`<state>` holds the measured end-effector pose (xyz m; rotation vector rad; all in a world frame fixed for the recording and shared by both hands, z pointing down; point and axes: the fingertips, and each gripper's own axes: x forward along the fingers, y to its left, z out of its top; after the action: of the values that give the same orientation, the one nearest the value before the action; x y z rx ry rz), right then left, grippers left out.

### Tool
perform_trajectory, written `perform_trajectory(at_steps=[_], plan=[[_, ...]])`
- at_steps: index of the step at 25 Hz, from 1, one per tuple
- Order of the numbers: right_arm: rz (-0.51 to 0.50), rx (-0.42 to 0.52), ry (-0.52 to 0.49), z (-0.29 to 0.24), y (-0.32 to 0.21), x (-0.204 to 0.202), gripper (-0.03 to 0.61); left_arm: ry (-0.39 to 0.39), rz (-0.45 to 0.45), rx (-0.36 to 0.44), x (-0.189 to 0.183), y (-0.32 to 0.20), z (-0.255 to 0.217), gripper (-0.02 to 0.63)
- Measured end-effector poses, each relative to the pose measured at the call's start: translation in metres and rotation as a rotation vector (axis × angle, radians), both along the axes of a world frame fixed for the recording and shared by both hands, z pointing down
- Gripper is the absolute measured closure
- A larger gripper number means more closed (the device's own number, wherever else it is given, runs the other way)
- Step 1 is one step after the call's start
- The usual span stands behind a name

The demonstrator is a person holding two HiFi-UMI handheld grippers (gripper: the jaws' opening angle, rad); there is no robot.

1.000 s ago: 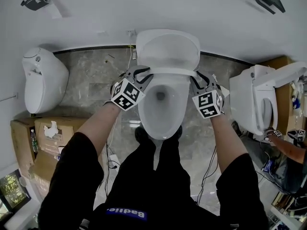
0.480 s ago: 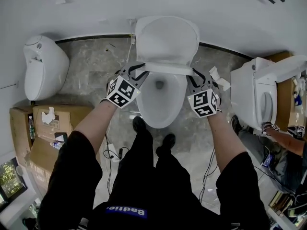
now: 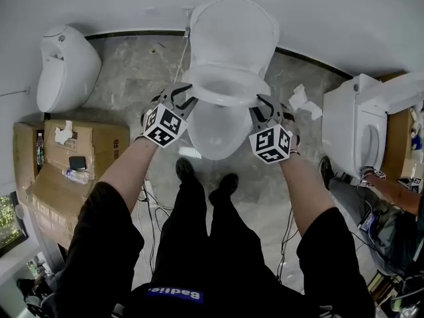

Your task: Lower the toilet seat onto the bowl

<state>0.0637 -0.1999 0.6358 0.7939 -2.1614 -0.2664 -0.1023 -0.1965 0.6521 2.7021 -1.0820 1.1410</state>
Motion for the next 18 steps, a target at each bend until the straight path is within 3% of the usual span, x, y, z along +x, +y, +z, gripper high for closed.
perform_trajectory(at_steps=[3,10,18], plan=[[-0.018,0.004,0.028,0.011,0.017,-0.001,0.456,0.003,0.001,0.01,-0.001,0.018,0.009,0.483],[-0.051,0.019,0.11,0.043,0.06,0.001,0.442,-0.038,0.099,0.028,0.002,0.062,0.038,0.465],[-0.055,0.008,0.201,0.081,0.101,0.001,0.425,-0.096,0.207,-0.007,0.003,0.106,0.072,0.445]])
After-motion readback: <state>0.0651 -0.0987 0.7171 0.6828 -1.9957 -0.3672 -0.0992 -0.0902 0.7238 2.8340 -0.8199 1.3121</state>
